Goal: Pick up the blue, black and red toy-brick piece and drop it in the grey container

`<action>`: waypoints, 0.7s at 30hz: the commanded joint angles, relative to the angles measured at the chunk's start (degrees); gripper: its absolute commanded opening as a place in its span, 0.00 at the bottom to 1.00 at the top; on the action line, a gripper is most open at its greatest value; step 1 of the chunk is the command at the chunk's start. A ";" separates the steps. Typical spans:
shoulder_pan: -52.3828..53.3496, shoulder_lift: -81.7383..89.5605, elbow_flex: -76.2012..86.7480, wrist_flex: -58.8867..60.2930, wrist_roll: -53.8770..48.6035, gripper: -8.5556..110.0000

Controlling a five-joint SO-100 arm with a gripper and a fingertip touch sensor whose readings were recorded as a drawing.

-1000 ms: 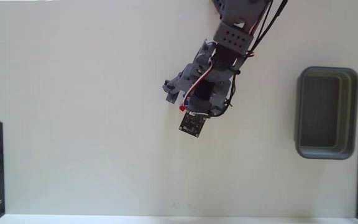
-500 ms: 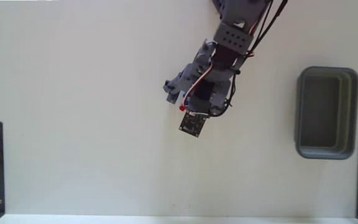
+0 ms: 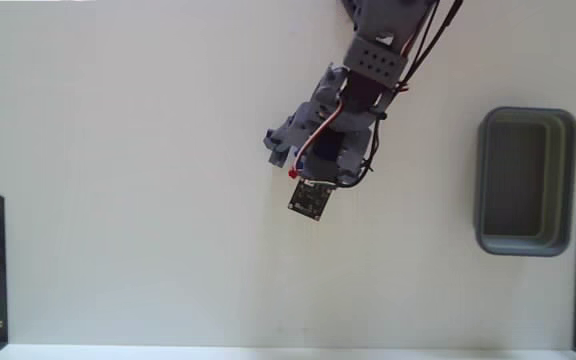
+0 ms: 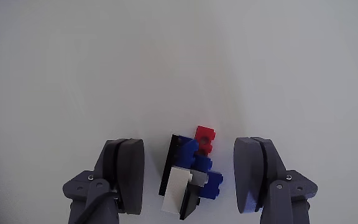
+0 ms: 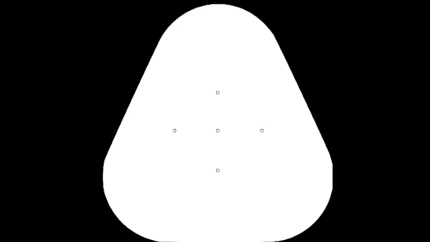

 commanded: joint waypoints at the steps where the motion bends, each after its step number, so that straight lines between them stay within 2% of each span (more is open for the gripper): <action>1: 1.14 1.38 -0.10 -0.90 0.26 0.79; 21: 1.14 1.38 -0.10 -0.90 0.26 0.74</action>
